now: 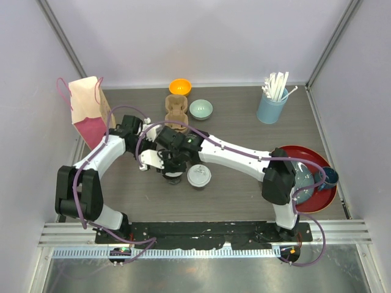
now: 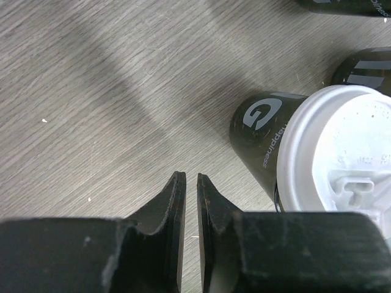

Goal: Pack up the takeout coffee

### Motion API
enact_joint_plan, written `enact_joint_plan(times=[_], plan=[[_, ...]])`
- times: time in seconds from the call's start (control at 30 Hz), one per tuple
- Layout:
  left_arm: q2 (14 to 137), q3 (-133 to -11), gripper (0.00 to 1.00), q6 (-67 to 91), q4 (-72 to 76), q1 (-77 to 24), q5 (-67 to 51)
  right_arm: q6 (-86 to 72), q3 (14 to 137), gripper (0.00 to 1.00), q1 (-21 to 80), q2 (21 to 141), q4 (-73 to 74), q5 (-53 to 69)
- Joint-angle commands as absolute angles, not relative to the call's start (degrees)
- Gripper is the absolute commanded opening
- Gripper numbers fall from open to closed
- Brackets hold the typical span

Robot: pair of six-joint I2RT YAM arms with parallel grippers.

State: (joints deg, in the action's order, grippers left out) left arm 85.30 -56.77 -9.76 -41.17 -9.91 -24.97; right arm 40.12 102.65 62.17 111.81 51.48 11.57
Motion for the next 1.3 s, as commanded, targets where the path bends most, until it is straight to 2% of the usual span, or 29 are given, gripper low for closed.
enact_joint_plan(times=[0.0, 0.53, 0.63, 0.67, 0.87, 0.93, 1.1, 1.17, 1.27], plan=[[83.8, -57.7, 0.17, -9.7, -40.2, -10.0, -25.0, 39.3, 103.7, 0.01, 63.5, 110.7, 51.0, 9.8], [84.6, -58.0, 0.16, -10.0, -40.3, -10.0, -25.6, 37.3, 104.2, 0.04, 63.7, 109.3, 48.3, 10.4], [84.5, -58.2, 0.16, -9.9, -40.2, -10.0, -25.6, 34.2, 103.8, 0.11, 62.4, 106.7, 45.5, 12.9], [84.6, -58.3, 0.17, -10.0, -40.1, -10.0, -25.5, 31.7, 103.5, 0.18, 61.7, 106.0, 44.5, 13.6], [84.6, -58.3, 0.17, -10.5, -40.1, -10.0, -25.0, 22.3, 95.7, 0.38, 54.6, 100.4, 34.4, 15.6], [84.5, -58.7, 0.20, -11.0, -40.1, -9.9, -24.6, 18.5, 92.0, 0.39, 53.4, 97.9, 30.5, 14.9], [84.1, -63.0, 0.42, -13.3, -38.0, -9.5, -26.0, 11.9, 83.9, 0.42, 51.2, 92.4, 22.4, 12.2], [85.6, -64.7, 0.48, -15.6, -37.8, -9.6, -31.5, 11.1, 80.7, 0.42, 51.1, 89.9, 20.0, 12.0], [89.4, -68.0, 0.51, -19.9, -38.5, -9.6, -37.3, 9.7, 77.0, 0.43, 50.3, 86.6, 17.2, 12.6]])
